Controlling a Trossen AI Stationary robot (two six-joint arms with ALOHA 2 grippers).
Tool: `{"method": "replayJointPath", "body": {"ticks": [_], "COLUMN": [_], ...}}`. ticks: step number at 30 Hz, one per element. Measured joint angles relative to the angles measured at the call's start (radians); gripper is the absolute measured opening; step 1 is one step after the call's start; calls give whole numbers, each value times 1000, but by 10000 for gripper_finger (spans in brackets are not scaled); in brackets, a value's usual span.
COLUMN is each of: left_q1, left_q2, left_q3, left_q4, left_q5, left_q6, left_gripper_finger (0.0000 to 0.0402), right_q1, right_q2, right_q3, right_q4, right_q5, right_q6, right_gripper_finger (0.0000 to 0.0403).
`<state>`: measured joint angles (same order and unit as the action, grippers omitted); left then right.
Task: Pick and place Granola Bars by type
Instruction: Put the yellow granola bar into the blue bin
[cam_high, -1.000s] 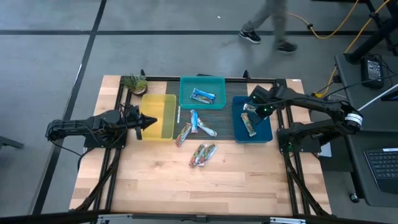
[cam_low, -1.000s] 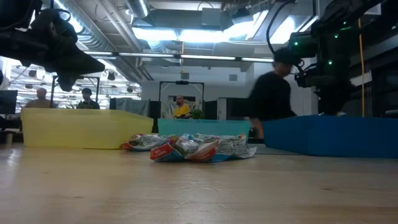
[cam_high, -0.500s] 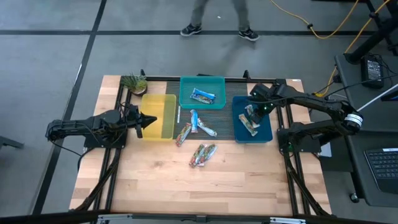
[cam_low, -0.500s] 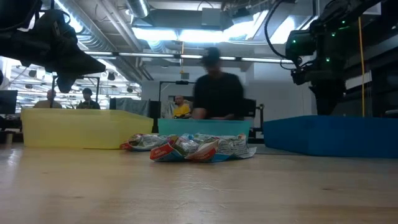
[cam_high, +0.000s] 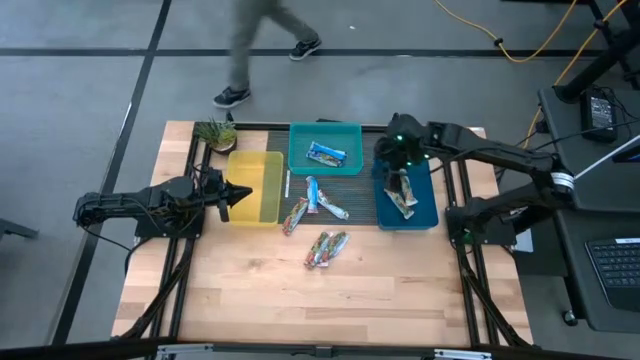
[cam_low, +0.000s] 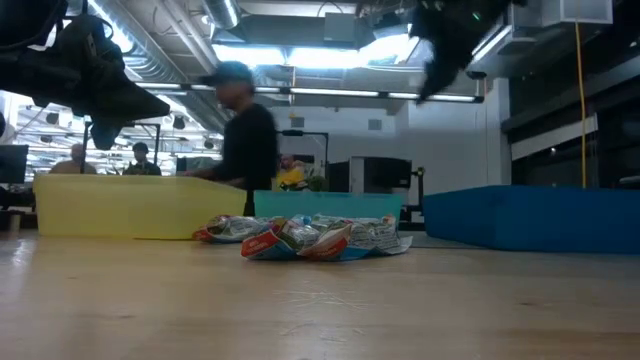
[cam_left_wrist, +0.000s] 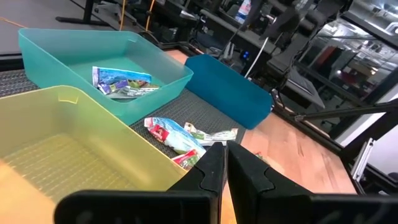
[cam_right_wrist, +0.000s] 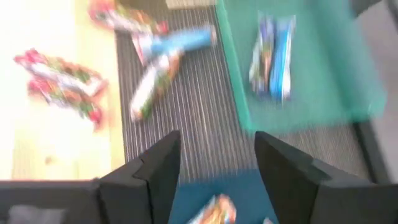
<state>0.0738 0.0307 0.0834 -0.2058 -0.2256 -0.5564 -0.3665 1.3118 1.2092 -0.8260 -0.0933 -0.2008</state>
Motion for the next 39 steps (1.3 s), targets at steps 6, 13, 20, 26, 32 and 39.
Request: {"method": "replayJointPath", "body": {"ticks": [6,13,20,26,32,39], "left_q1": [0,0,0,0,0,0], "left_q2": [0,0,0,0,0,0], "left_q3": [0,0,0,0,0,0], "left_q4": [0,0,-3,-7,-8,-8], "left_q5": [14,38,127,168,168,168], "left_q6": [0,27,27,27,33,64], "left_gripper_finger": [13,13,13,13,13,13], "right_q1": [75,125,181,228,235,236], "right_q2": [178,378,516,608,676,742], "right_q3": [237,327,324,324,324,324], "right_q4": [0,-17,-59,-66,-60,-45], "right_q5": [-2,-5,43,48,40,54], "right_q6": [-91,-74,154,268,347,411], "right_gripper_finger": [206,206,206,207,239,299]}}
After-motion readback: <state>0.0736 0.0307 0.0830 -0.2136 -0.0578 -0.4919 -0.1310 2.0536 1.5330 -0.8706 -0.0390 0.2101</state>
